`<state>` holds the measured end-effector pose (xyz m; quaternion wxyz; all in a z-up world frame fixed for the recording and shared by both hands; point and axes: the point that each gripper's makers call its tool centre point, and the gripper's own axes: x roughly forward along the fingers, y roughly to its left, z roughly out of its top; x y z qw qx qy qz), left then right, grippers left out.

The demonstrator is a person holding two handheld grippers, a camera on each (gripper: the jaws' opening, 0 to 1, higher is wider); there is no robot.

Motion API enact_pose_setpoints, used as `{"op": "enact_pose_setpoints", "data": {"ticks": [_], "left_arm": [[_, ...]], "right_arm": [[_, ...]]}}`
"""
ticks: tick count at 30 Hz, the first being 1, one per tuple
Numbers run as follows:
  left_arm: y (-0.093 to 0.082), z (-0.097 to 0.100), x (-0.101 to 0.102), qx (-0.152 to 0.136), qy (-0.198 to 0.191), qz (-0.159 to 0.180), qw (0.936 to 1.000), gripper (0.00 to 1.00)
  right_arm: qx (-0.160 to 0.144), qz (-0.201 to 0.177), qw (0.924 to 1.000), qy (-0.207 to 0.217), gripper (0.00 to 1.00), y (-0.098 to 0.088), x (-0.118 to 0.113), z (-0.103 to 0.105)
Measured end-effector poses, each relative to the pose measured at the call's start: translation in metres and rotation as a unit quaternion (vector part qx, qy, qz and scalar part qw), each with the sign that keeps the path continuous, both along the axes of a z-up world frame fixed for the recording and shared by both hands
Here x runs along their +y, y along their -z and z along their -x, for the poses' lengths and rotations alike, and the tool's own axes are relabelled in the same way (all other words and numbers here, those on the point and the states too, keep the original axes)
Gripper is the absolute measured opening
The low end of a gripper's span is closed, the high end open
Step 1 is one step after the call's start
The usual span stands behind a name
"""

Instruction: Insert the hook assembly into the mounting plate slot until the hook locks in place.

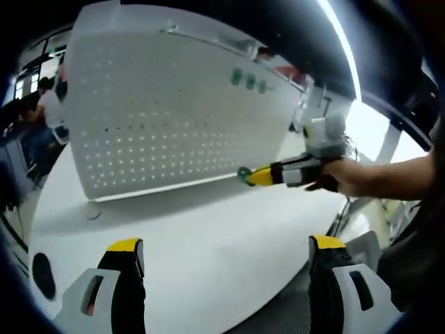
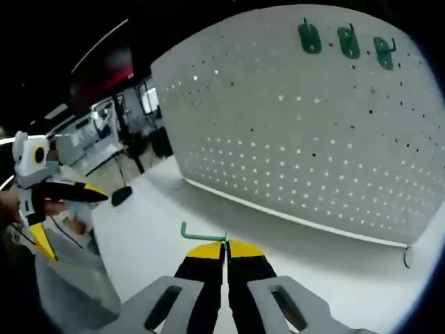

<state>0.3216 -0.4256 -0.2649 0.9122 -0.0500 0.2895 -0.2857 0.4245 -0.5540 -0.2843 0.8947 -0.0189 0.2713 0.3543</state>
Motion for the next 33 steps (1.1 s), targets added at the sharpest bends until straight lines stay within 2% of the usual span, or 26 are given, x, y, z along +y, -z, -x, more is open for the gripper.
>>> {"op": "enact_pose_setpoints", "data": {"ticks": [5, 11, 15, 19, 21, 23, 29, 33], "left_arm": [[-0.005, -0.003, 0.001, -0.008, -0.001, 0.002, 1.0, 1.0], [-0.011, -0.004, -0.002, -0.019, 0.004, 0.012, 0.9997, 0.95], [-0.011, -0.001, -0.005, -0.01, 0.014, 0.028, 0.9995, 0.88], [-0.011, -0.001, -0.004, -0.012, 0.018, 0.023, 0.9995, 0.83], [-0.014, -0.002, -0.005, -0.012, 0.023, 0.034, 0.9991, 0.78], [-0.015, -0.003, -0.005, -0.01, 0.025, 0.044, 0.9986, 0.74], [-0.013, -0.007, -0.002, -0.008, 0.031, 0.047, 0.9984, 0.69], [-0.015, -0.008, -0.004, -0.004, 0.039, 0.064, 0.9972, 0.65]], "right_arm": [[-0.007, -0.01, 0.9999, -0.002, 0.0, -0.011, 0.003, 0.004], [0.0, -0.034, 0.9994, -0.005, 0.0, -0.02, 0.009, 0.014], [0.007, -0.046, 0.9989, -0.008, 0.0, -0.022, 0.011, 0.019], [0.039, -0.088, 0.9954, -0.001, 0.0, -0.02, 0.013, 0.027], [0.05, -0.107, 0.9929, -0.005, 0.0, -0.021, 0.015, 0.032], [0.055, -0.117, 0.9914, -0.016, 0.0, -0.022, 0.018, 0.037], [0.055, -0.111, 0.9904, -0.061, 0.0, -0.018, 0.027, 0.059], [0.059, -0.148, 0.9828, -0.094, 0.0, -0.027, 0.04, 0.076]]}}
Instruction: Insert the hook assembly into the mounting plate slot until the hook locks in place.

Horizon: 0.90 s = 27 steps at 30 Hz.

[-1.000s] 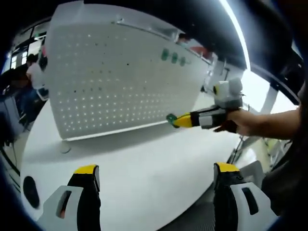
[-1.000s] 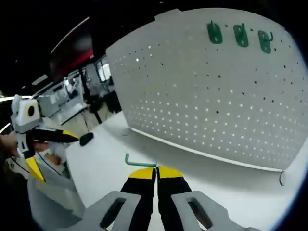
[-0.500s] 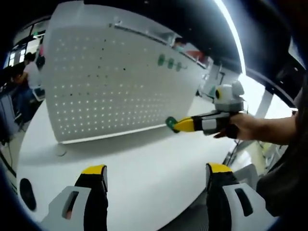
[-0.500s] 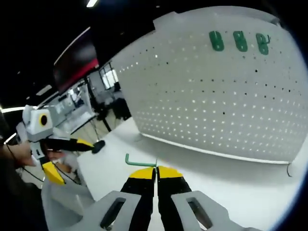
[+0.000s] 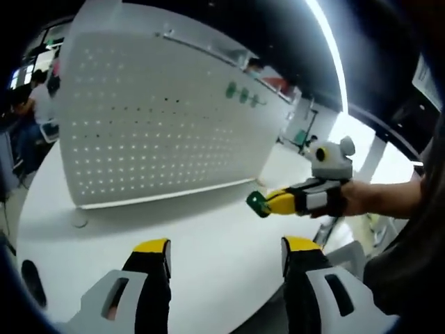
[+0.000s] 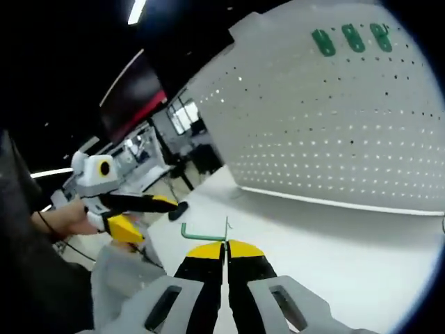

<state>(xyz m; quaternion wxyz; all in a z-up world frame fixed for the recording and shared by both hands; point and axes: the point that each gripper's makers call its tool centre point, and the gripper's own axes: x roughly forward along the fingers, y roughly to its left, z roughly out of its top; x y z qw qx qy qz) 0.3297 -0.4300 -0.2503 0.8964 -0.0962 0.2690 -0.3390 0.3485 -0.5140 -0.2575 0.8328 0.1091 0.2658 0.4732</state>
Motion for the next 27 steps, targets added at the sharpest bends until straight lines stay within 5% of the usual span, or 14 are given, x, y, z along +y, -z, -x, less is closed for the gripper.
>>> {"op": "enact_pose_setpoints", "data": {"ticks": [3, 16, 27], "left_arm": [[-0.003, -0.001, -0.004, 0.002, 0.009, 0.017, 0.9998, 0.6], [-0.027, 0.003, -0.026, -0.007, 0.064, 0.083, 0.9945, 0.43], [-0.05, 0.015, -0.041, 0.002, 0.094, 0.177, 0.9798, 0.29]], "right_arm": [[0.008, -0.043, 0.9986, -0.029, 0.0, -0.01, 0.011, 0.014], [0.017, -0.122, 0.9889, -0.084, 0.0, -0.029, 0.026, 0.031], [0.05, -0.217, 0.9678, -0.118, 0.0, -0.05, 0.028, 0.044]]}}
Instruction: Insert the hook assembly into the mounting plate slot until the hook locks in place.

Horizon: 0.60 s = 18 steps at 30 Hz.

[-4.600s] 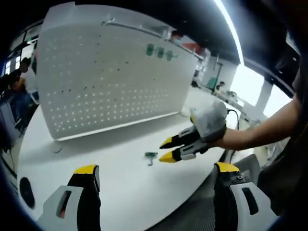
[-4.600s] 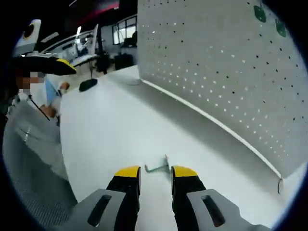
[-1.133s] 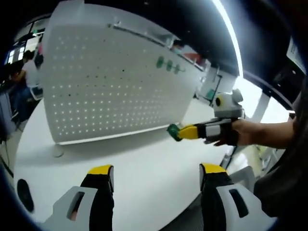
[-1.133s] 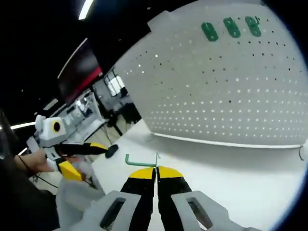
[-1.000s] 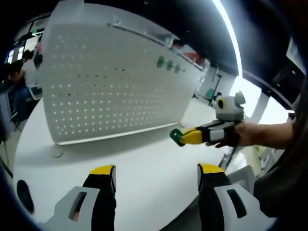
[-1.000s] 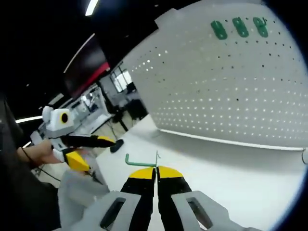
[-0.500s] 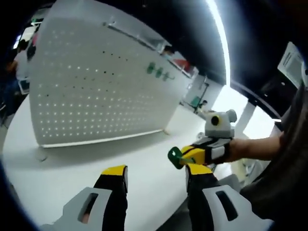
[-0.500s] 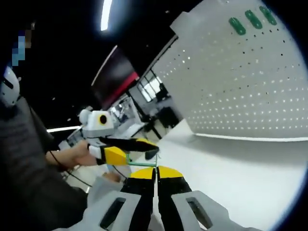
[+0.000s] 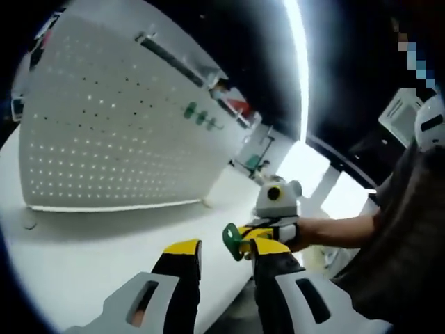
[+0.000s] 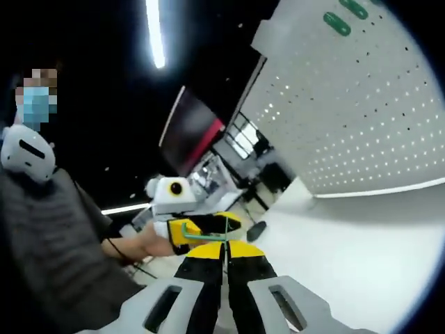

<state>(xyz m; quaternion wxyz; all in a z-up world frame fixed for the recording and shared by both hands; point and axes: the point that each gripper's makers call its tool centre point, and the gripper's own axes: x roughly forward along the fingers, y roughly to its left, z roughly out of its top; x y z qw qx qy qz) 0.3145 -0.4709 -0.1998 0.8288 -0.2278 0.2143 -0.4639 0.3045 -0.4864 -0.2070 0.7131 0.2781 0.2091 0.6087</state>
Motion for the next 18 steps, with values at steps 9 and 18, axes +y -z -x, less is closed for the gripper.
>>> {"op": "enact_pose_setpoints", "data": {"ticks": [9, 18], "left_arm": [[-0.02, 0.006, -0.01, 0.004, 0.022, 0.051, 0.9985, 0.21], [-0.027, 0.011, -0.014, 0.009, 0.037, 0.072, 0.9966, 0.1]], "right_arm": [[0.011, -0.046, 0.9987, -0.02, 0.0, -0.018, 0.004, 0.007], [0.01, -0.058, 0.9976, -0.036, 0.0, -0.023, 0.011, 0.014]]}}
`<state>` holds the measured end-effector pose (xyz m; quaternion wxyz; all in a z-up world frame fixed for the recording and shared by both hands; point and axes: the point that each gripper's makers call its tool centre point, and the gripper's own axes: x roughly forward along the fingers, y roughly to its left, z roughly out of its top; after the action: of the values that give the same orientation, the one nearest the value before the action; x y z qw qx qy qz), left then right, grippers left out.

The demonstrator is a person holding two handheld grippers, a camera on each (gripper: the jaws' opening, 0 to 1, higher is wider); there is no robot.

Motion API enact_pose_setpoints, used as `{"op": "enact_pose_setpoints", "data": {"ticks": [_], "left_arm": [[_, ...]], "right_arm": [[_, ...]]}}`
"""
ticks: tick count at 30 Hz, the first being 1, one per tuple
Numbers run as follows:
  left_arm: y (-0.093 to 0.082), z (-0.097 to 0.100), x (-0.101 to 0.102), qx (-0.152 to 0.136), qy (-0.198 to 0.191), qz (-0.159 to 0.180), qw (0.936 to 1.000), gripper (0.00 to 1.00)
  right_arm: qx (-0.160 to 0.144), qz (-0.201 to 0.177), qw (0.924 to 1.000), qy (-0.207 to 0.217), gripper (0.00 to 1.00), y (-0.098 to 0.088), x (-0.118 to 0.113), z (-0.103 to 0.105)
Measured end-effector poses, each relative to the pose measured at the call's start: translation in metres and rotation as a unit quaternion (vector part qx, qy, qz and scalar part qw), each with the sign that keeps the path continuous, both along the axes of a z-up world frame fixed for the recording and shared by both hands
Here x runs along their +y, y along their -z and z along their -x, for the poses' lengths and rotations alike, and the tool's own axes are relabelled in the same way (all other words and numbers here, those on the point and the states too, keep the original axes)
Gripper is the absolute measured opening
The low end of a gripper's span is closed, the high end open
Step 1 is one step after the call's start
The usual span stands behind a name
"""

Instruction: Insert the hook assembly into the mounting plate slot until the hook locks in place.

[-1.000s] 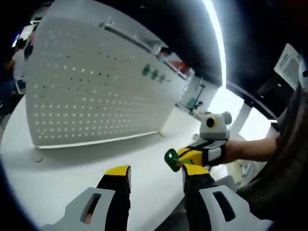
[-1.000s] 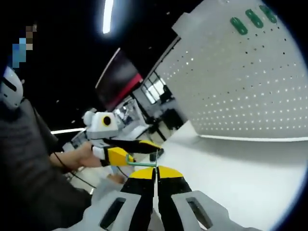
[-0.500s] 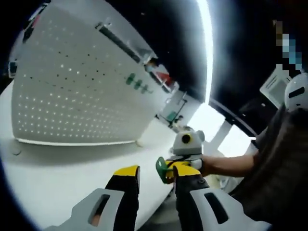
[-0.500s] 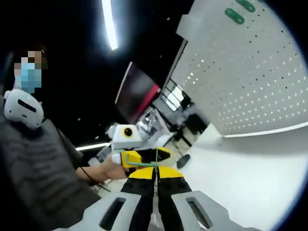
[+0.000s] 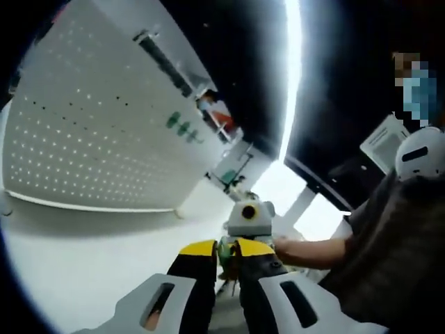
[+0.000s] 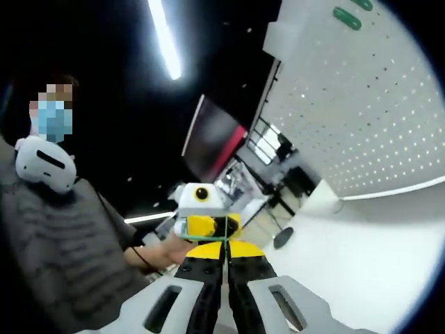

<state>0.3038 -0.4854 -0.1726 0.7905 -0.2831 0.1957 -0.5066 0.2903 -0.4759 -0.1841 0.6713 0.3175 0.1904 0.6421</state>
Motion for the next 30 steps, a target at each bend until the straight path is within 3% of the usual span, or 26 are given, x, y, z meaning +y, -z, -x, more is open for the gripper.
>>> {"op": "enact_pose_setpoints", "data": {"ticks": [8, 15, 21, 25, 30], "left_arm": [[-0.003, 0.004, 0.001, 0.002, 0.012, 0.011, 0.9999, 0.05], [-0.005, 0.006, -0.002, -0.009, 0.024, 0.002, 0.9997, 0.03], [-0.005, 0.004, -0.003, -0.005, 0.017, 0.002, 0.9998, 0.02], [-0.003, 0.002, -0.001, 0.006, 0.011, 0.002, 0.9999, 0.02], [0.005, -0.003, 0.003, 0.009, -0.005, -0.019, 0.9998, 0.02]], "right_arm": [[0.006, -0.023, 0.9996, -0.014, 0.0, -0.006, -0.001, 0.005], [-0.006, -0.016, 0.9997, -0.019, 0.0, -0.006, -0.002, 0.008], [0.016, -0.007, 0.9997, -0.019, 0.02, -0.004, -0.002, 0.004], [0.013, 0.004, 0.9998, -0.013, 0.02, -0.002, 0.0, 0.002], [0.025, 0.02, 0.9995, -0.004, 0.05, 0.006, 0.002, -0.004]]}}
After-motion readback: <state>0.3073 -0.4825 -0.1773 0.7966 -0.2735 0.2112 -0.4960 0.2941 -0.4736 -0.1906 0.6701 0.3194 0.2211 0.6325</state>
